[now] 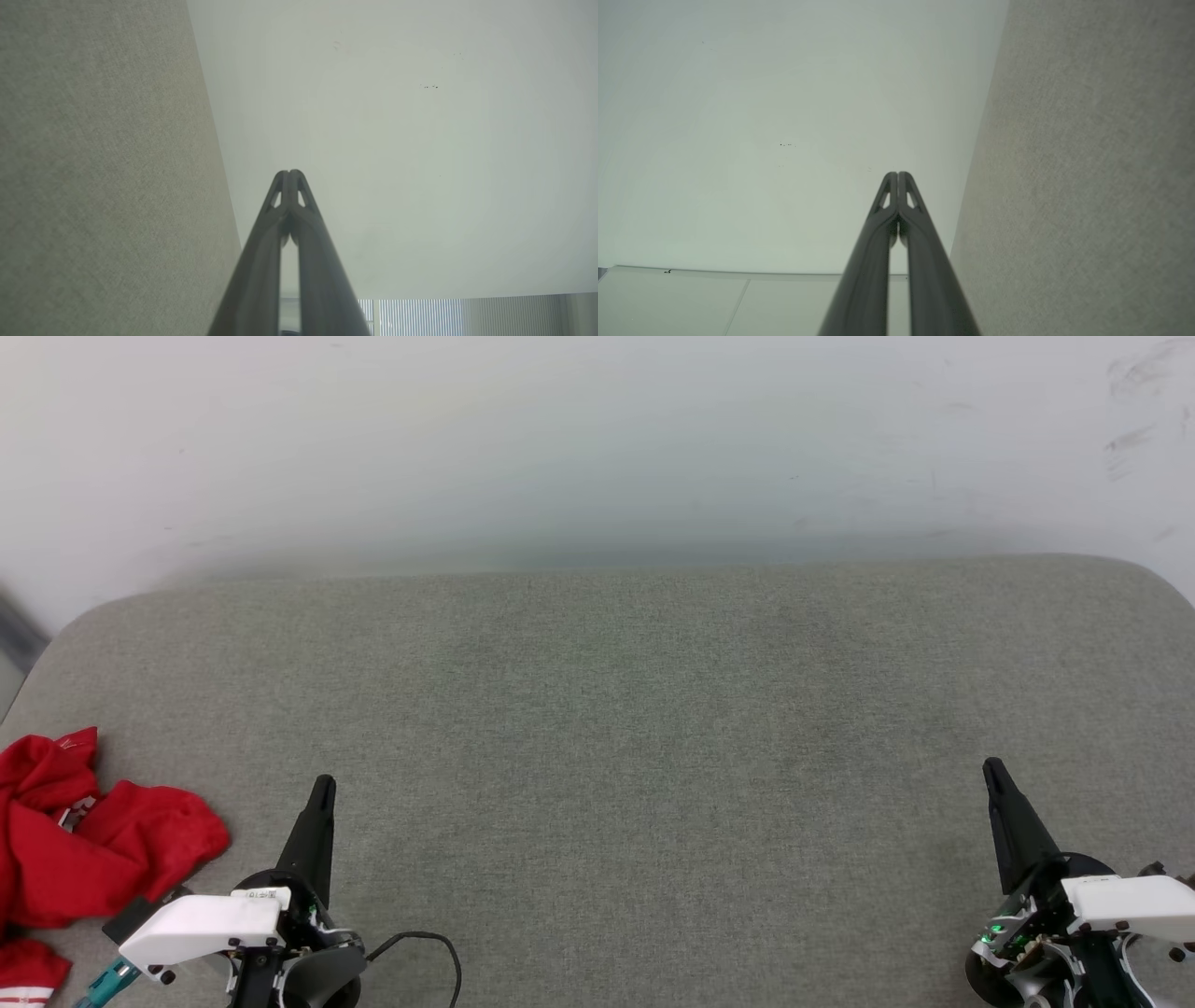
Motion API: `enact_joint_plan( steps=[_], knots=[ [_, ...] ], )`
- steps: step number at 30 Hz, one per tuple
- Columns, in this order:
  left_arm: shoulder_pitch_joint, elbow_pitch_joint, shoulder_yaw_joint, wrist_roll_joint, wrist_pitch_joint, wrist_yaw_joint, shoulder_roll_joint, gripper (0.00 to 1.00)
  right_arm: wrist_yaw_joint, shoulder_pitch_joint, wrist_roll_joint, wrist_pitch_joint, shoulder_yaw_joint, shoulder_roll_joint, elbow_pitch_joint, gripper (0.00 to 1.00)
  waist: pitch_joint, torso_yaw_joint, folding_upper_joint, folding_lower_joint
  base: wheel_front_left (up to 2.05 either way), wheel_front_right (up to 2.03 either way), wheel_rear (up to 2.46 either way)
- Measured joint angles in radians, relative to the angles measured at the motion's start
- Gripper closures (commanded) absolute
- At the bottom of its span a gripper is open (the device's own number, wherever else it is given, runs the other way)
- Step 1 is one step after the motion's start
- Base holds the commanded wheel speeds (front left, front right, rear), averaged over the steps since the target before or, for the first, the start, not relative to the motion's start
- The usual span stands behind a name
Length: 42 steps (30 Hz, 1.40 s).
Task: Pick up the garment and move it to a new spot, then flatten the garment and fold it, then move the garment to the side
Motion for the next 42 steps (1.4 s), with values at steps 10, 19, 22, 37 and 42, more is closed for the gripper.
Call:
enact_joint_plan(
  steps=[10, 19, 22, 37, 42],
  knots=[
    [0.000, 0.000, 0.001, 0.000, 0.000, 0.000, 0.000, 1.00, 0.000, 0.000, 0.000, 0.000, 0.000, 0.000, 0.000, 1.00, 0.000, 0.000, 0.0000, 0.0000, 0.00, 0.00, 0.00],
    [0.000, 0.000, 0.001, 0.000, 0.000, 0.000, 0.000, 1.00, 0.000, 0.000, 0.000, 0.000, 0.000, 0.000, 0.000, 1.00, 0.000, 0.000, 0.0000, 0.0000, 0.00, 0.00, 0.00],
    [0.000, 0.000, 0.000, 0.000, 0.000, 0.000, 0.000, 1.00, 0.000, 0.000, 0.000, 0.000, 0.000, 0.000, 0.000, 1.00, 0.000, 0.000, 0.0000, 0.0000, 0.00, 0.00, 0.00],
    [0.025, 0.017, -0.016, -0.001, -0.012, 0.001, -0.002, 0.00, 0.000, 0.029, -0.001, -0.010, 0.005, 0.001, 0.013, 0.00, 0.001, 0.000, 0.0000, 0.0000, 0.00, 0.00, 0.00],
    [0.025, -0.009, -0.051, -0.001, -0.039, 0.001, -0.003, 0.00, 0.000, 0.029, -0.011, -0.033, 0.020, 0.001, -0.017, 0.00, 0.002, 0.000, 0.0000, 0.0000, 0.00, 0.00, 0.00]
  ],
)
